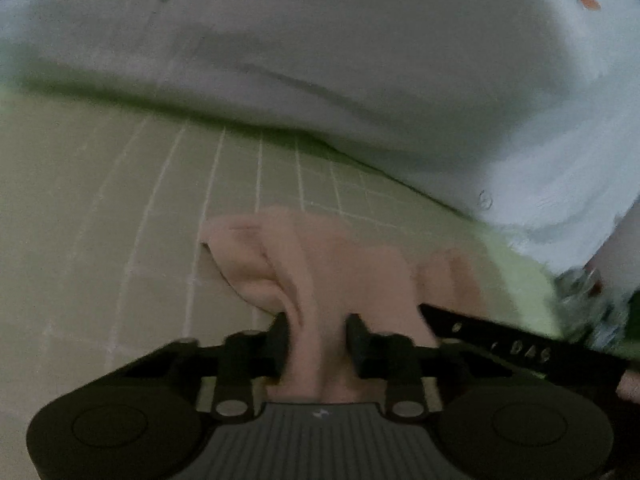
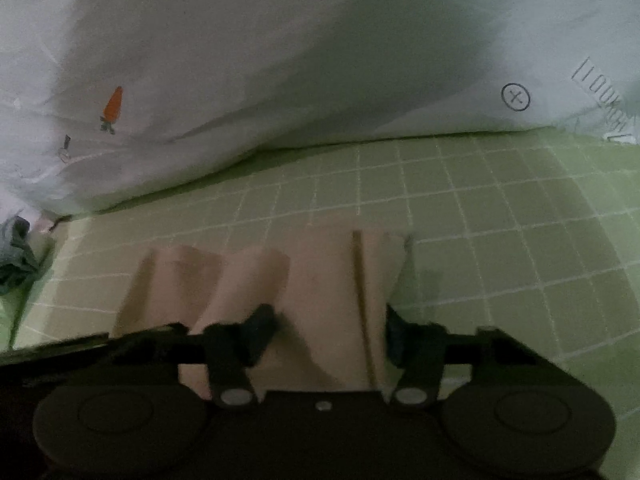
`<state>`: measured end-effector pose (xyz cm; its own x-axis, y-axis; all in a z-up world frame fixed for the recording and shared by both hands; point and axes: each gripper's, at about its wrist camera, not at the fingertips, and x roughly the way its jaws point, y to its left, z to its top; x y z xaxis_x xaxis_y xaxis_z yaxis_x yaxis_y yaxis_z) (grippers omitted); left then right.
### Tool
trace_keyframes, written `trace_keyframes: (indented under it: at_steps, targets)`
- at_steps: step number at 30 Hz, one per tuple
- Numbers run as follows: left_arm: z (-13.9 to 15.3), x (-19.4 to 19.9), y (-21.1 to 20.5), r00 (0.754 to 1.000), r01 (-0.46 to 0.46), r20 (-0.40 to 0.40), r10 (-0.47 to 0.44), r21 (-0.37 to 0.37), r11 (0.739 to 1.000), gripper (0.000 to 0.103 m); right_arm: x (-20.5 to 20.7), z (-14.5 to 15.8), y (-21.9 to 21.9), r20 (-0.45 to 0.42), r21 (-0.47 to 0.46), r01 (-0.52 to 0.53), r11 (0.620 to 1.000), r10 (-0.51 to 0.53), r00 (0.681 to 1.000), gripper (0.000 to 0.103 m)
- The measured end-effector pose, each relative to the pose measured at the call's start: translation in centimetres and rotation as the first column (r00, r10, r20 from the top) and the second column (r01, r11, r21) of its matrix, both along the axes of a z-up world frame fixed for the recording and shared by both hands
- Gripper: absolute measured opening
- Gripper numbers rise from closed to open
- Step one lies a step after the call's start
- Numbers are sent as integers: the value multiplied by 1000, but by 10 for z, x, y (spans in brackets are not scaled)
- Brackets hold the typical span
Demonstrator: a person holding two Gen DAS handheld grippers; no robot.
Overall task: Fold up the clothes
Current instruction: 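Grasp the folded bundle with both grippers and lift it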
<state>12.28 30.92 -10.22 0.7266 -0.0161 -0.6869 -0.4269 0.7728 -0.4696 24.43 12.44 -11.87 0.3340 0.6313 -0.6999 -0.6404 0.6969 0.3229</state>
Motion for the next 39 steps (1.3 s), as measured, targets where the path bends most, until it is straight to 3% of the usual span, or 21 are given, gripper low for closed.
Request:
trace_keyframes:
  at_steps: [2,4,9,17,22,27,33,39]
  targets:
    - [7,-6,-9,1000,-3,0,3,39,999,25,-2,1,-4,-22,21,3,1000,-2,1000,26]
    - [19,-15,-22,1000,5,9,-6,90,996,24,-10,7,-8,-20,31,3,1000,-2,1000,23]
    - [48,-45,-48,999,-2,48,-5,148,989,24,-47,35,-25,51,58,18,998,-21,998,22]
    - [88,-110,-64,985,-115,146,89,177,978,24,-104,83,-40,178,130,-37,991,14,984,23]
    - [115,-160,-61,961,-222,212,178,210,952,24,-138,111,-29,231,187,-101,977,56,971,23]
    - [141,-211,-33,923,-349,253,291,227,909,24,-172,130,15,300,215,-238,947,168,939,22]
    - [165,-250,29,905,-415,238,352,318,852,24,-203,147,93,307,228,-363,904,287,907,23]
    - [197,-297,115,845,-528,284,453,309,791,24,-243,172,197,356,260,-477,840,376,856,23]
